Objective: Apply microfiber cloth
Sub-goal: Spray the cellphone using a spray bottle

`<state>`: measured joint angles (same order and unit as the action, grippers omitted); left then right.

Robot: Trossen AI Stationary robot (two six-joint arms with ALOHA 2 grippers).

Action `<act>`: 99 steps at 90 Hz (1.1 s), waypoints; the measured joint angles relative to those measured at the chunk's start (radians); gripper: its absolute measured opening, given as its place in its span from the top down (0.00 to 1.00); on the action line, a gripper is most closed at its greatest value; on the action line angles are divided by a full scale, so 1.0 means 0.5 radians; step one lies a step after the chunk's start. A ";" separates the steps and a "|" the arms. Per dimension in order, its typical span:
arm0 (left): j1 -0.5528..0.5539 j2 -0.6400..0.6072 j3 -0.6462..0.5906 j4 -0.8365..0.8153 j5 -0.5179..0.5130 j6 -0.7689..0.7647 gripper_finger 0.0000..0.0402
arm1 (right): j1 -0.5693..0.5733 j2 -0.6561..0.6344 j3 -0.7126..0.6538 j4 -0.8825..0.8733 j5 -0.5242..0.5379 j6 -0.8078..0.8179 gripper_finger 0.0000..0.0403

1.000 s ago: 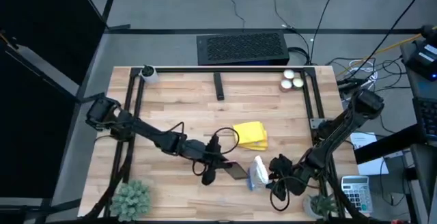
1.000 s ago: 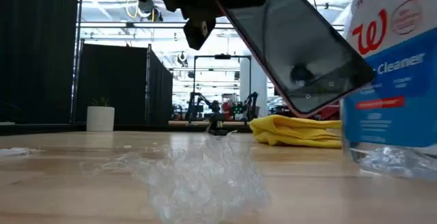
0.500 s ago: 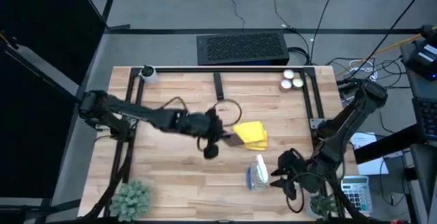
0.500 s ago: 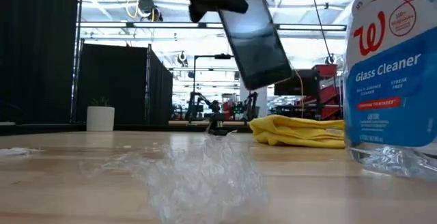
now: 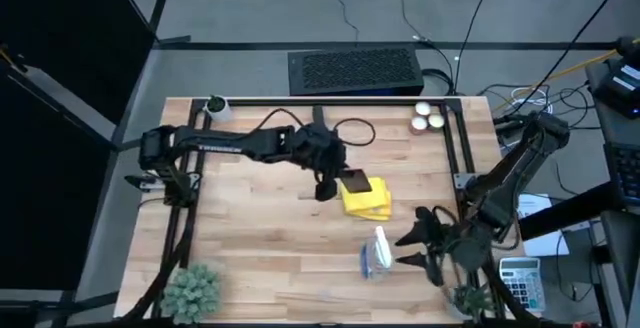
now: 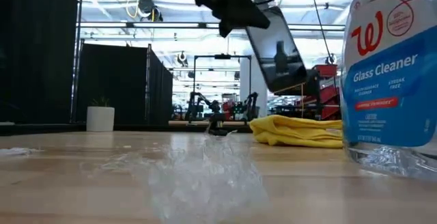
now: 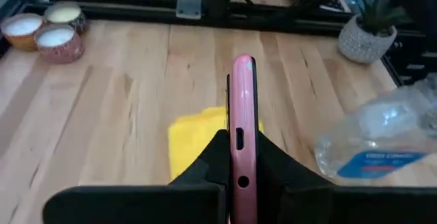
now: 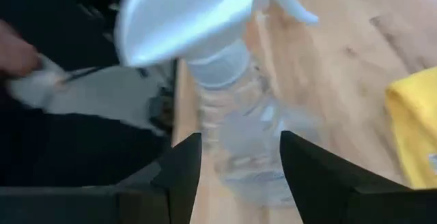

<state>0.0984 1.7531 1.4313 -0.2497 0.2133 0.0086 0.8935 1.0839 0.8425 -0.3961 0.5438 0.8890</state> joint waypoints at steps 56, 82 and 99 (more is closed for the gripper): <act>0.000 -0.006 0.006 -0.098 0.091 0.039 0.98 | -0.101 -0.156 -0.001 -0.297 -0.234 0.099 0.26; -0.005 -0.007 0.006 -0.098 0.105 0.069 0.98 | -0.065 0.206 -0.185 -0.153 -0.139 0.269 0.27; -0.004 -0.008 0.006 -0.098 0.105 0.068 0.98 | -0.065 0.457 -0.187 -0.018 -0.157 0.361 0.27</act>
<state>0.0963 1.7493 1.4345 -0.2986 0.2657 0.0425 0.8612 1.3124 0.7490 -0.4050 0.4652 1.0694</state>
